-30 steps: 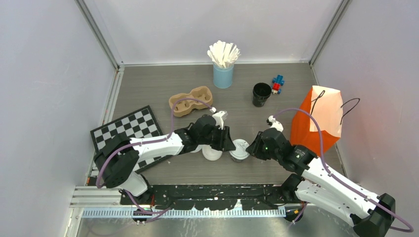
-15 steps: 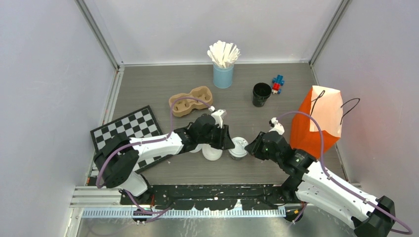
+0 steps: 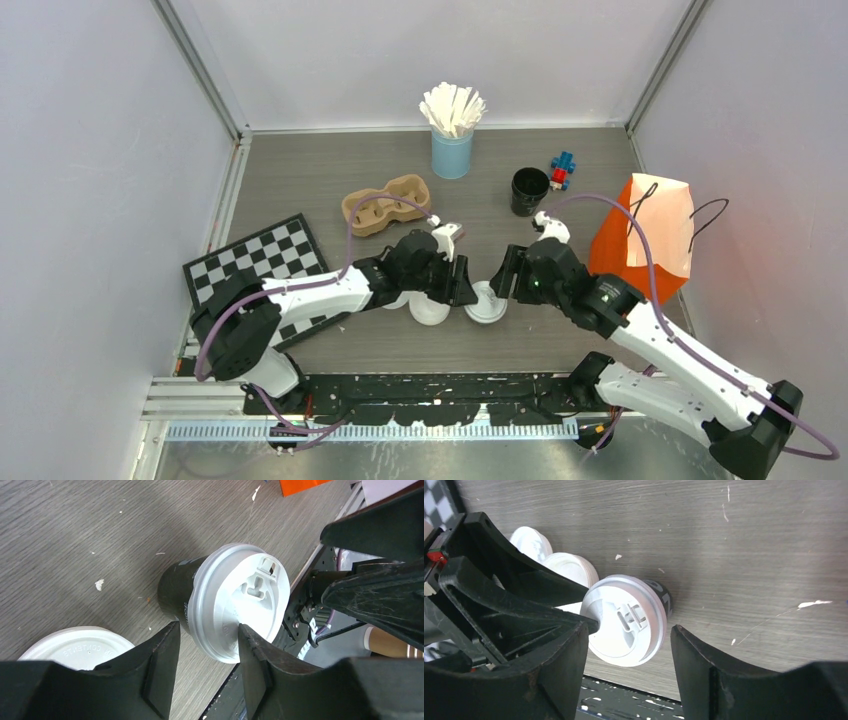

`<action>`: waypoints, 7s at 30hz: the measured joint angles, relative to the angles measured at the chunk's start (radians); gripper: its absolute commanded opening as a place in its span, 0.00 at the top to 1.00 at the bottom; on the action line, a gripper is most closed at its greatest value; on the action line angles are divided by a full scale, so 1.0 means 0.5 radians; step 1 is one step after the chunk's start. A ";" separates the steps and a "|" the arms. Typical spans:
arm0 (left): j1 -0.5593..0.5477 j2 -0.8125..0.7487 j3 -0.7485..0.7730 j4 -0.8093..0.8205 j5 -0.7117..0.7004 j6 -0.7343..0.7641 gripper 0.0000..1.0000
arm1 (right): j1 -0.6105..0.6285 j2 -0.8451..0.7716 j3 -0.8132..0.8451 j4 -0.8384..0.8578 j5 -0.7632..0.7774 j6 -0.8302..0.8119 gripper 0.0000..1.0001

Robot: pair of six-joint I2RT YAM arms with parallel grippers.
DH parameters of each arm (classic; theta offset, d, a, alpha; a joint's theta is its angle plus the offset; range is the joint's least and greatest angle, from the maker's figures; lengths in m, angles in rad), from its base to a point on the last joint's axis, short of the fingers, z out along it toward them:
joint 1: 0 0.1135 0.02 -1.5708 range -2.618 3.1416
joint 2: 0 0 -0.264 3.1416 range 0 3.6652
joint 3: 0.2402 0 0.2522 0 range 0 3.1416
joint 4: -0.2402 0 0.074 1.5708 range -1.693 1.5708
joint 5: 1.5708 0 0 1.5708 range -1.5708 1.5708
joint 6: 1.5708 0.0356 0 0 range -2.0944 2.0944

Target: Pack the takeout coffee

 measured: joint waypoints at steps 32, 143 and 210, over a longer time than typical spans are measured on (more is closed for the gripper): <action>0.002 -0.764 -0.079 -0.511 -0.369 0.452 0.40 | -0.047 0.506 0.158 0.004 -0.040 -0.491 0.59; 0.006 -1.572 0.040 -1.674 -0.717 1.049 0.00 | -1.035 1.765 1.338 0.345 -0.262 -1.160 0.65; 0.006 -1.546 0.027 -1.701 -0.719 1.094 0.00 | -1.035 2.225 1.866 0.099 -0.170 -1.366 1.00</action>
